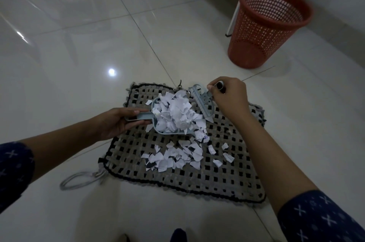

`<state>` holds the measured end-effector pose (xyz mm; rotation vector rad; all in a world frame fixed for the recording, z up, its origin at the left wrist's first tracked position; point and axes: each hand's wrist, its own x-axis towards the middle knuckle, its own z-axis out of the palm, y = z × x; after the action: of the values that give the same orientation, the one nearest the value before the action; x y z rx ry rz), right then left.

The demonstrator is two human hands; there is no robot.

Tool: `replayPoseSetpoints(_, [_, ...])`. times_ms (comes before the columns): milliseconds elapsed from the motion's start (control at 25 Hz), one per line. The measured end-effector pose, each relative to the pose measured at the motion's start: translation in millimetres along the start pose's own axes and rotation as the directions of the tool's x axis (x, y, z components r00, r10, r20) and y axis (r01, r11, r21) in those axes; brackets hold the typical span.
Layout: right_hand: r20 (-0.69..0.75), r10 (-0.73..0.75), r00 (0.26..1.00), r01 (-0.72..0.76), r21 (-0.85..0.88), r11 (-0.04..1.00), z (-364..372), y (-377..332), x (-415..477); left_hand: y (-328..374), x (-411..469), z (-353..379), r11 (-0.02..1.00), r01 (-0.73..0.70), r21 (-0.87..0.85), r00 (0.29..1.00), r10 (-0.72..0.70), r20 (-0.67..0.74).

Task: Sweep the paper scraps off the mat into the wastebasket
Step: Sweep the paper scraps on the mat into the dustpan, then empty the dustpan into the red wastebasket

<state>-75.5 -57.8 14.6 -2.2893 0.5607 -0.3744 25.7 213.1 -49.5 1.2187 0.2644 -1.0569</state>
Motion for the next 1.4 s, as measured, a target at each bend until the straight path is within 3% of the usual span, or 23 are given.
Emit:
replayPoseSetpoints(400, [0.001,0.155,0.988,-0.149,0.288,0.946,-66.5,-20.9,80.8,78.9,22.4,55.5,0.986,-0.161,0.044,0.983,0.156,0.093])
replayPoseSetpoints(720, [-0.086,0.104,0.991,-0.084,0.203,0.976,-137.5,-14.7,130.6,132.8,41.5,142.0,0.951,-0.298,0.087,0.940,0.276,0.200])
replayPoseSetpoints(1040, [-0.181,0.163,0.970,-0.111,0.267,0.957,-223.4,2.0,201.7,199.8,91.4,246.0,0.939,-0.338,0.063,0.902,0.304,0.306])
replayPoseSetpoints(1280, [-0.208,0.151,0.966,-0.113,0.181,0.977,-266.3,17.7,280.5,256.1,141.3,320.1,0.919,-0.371,0.136,0.904,0.324,0.278])
replayPoseSetpoints(1400, [-0.248,0.131,0.960,-0.090,0.169,0.981,-255.1,33.0,306.7,258.7,167.0,341.8,0.889,-0.407,0.211,0.909,0.370,0.194])
